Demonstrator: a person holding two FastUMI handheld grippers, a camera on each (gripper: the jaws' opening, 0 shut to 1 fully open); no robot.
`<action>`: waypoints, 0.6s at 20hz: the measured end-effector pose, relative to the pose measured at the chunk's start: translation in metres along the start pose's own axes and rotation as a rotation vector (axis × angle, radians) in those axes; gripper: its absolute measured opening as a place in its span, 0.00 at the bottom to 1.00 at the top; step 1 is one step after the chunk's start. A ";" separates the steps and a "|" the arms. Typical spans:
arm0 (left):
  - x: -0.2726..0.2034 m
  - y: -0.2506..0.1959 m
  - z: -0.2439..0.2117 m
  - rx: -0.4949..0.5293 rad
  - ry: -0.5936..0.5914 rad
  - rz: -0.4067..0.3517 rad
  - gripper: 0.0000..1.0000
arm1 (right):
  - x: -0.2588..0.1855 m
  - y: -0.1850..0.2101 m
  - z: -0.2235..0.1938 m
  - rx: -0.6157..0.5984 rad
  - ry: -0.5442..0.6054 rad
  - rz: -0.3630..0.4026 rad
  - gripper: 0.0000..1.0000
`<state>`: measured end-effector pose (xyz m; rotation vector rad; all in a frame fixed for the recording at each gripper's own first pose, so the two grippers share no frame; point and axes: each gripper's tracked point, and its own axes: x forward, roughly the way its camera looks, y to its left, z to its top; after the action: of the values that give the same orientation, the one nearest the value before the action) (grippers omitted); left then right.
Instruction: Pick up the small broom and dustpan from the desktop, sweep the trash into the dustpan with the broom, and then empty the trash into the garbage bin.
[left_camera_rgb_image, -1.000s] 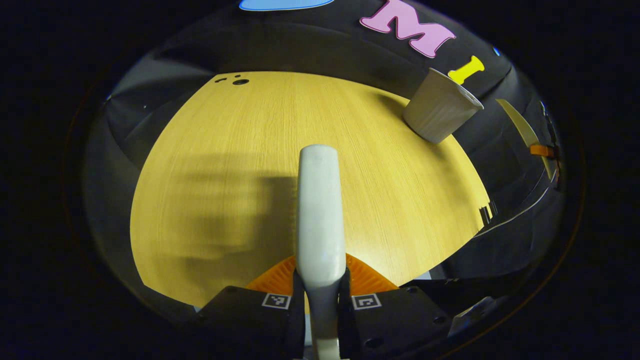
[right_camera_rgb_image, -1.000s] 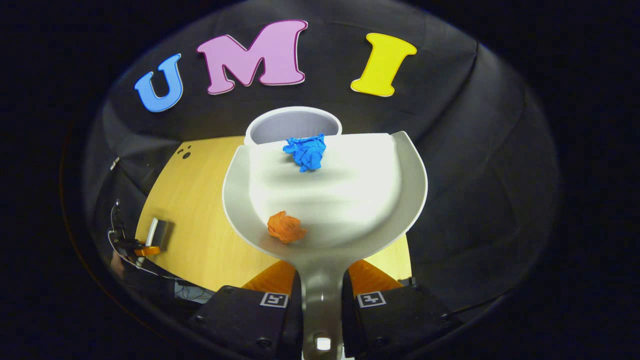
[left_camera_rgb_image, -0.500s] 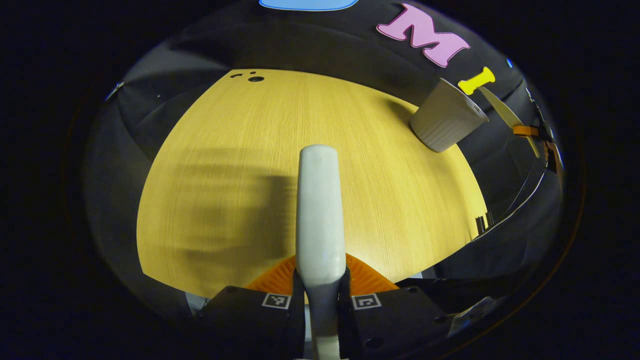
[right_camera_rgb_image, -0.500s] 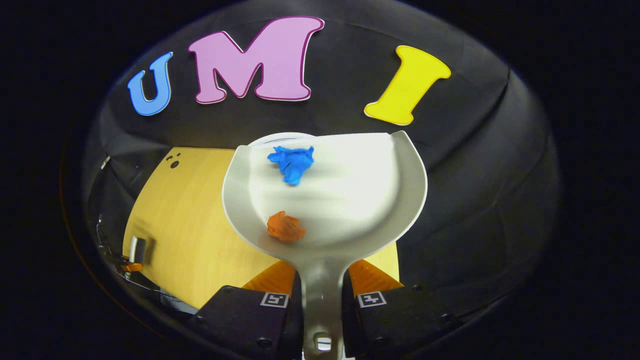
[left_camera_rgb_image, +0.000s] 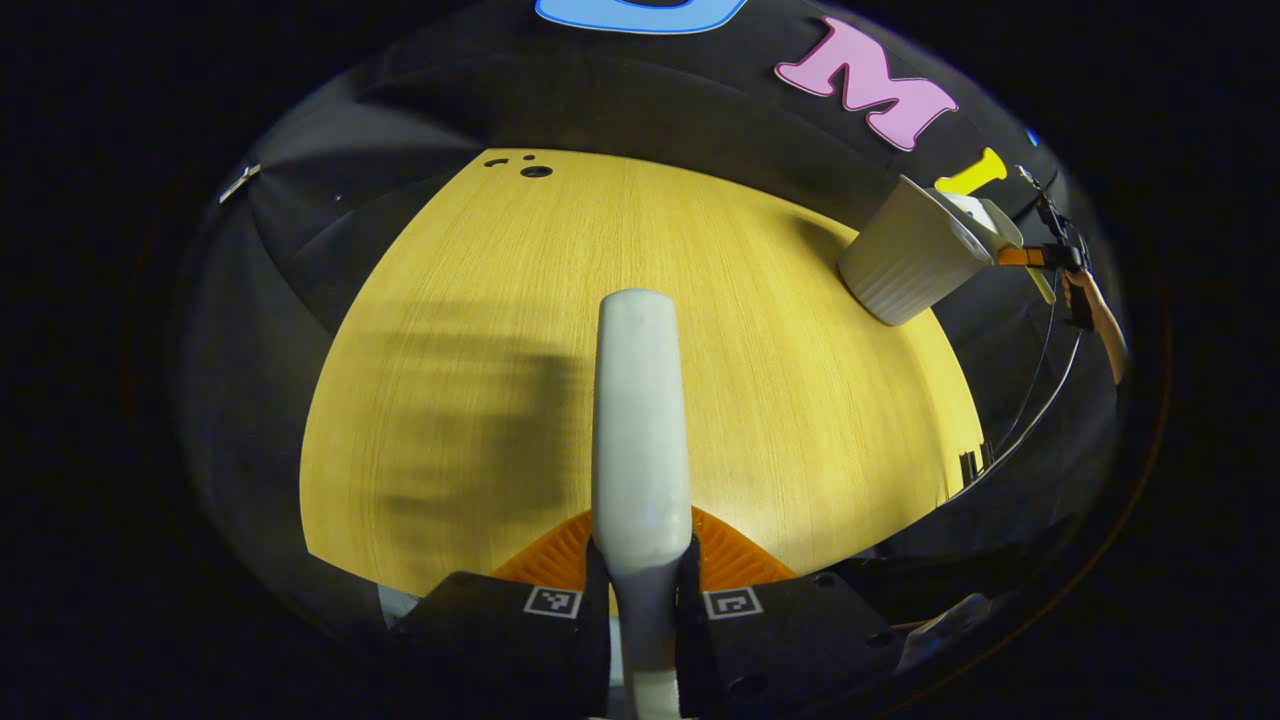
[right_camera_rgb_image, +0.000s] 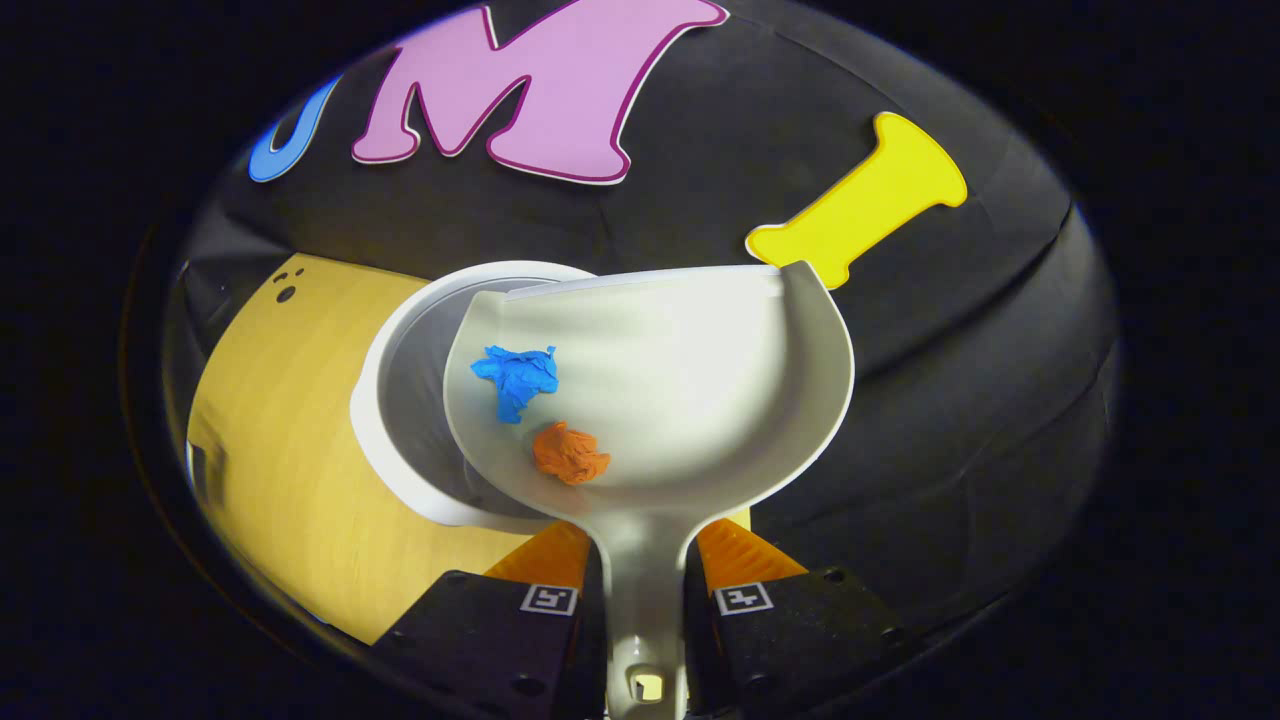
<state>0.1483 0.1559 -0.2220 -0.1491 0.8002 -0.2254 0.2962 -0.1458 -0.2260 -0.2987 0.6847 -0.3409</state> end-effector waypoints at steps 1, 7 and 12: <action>0.000 0.002 0.001 -0.010 0.000 0.005 0.30 | 0.005 -0.002 0.000 -0.030 0.000 -0.021 0.35; 0.001 0.004 0.009 -0.033 -0.006 0.019 0.30 | 0.017 -0.022 -0.001 -0.293 -0.039 -0.191 0.35; 0.002 0.006 0.012 -0.032 -0.002 0.053 0.30 | 0.011 -0.026 0.011 -0.501 -0.089 -0.295 0.35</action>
<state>0.1595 0.1619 -0.2165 -0.1582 0.8053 -0.1621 0.3063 -0.1723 -0.2143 -0.8931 0.6316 -0.4312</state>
